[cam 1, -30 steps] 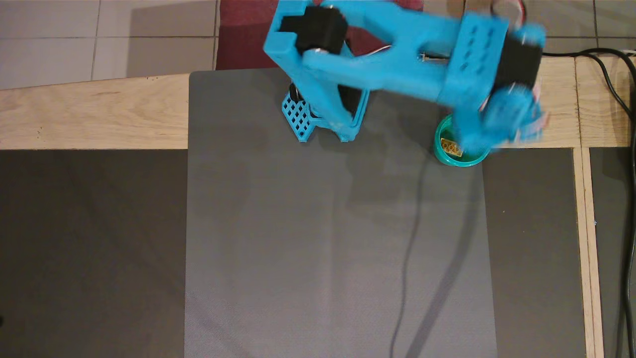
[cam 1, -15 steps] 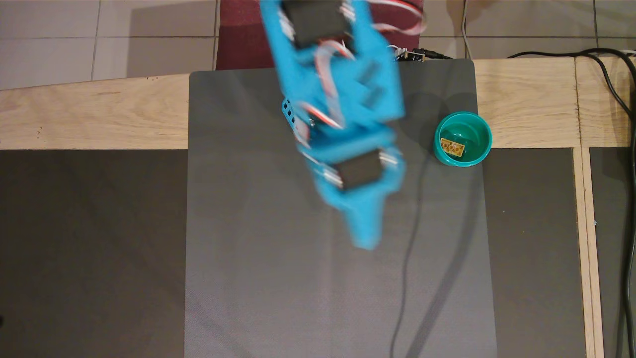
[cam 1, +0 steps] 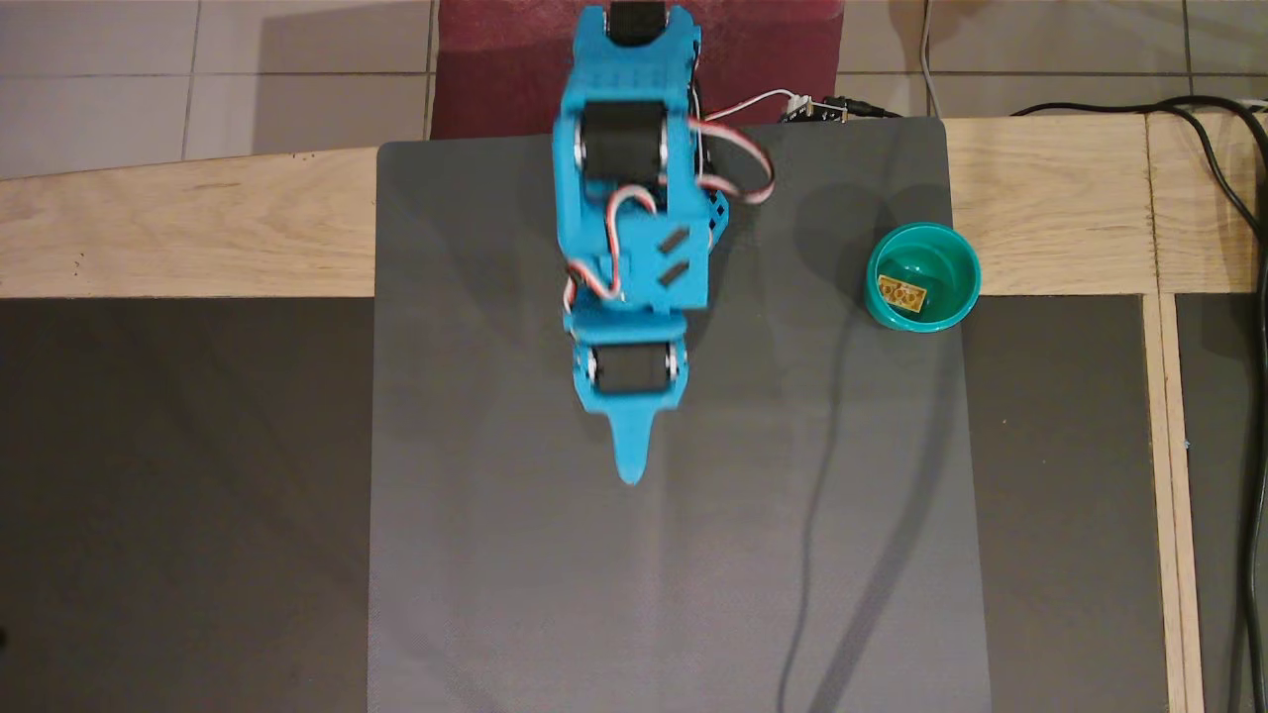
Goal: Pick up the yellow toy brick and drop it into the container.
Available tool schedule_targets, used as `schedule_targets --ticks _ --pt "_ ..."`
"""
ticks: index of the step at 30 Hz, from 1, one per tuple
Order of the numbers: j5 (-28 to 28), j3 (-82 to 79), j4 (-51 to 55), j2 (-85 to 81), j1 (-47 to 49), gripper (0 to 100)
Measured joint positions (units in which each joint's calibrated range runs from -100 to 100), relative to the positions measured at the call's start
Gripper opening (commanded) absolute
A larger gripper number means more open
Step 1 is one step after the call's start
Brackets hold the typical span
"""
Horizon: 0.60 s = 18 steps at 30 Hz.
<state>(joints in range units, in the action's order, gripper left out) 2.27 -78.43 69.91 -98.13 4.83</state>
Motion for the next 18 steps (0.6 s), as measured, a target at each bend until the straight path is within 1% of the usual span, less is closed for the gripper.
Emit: schedule_targets --ticks 7,11,18 --pt "0.0 -16.0 -10.2 -0.4 -0.1 0" --pt "0.0 -19.8 -11.4 -0.6 -0.1 0" --pt "0.2 -20.0 -11.4 -0.6 -0.1 0"
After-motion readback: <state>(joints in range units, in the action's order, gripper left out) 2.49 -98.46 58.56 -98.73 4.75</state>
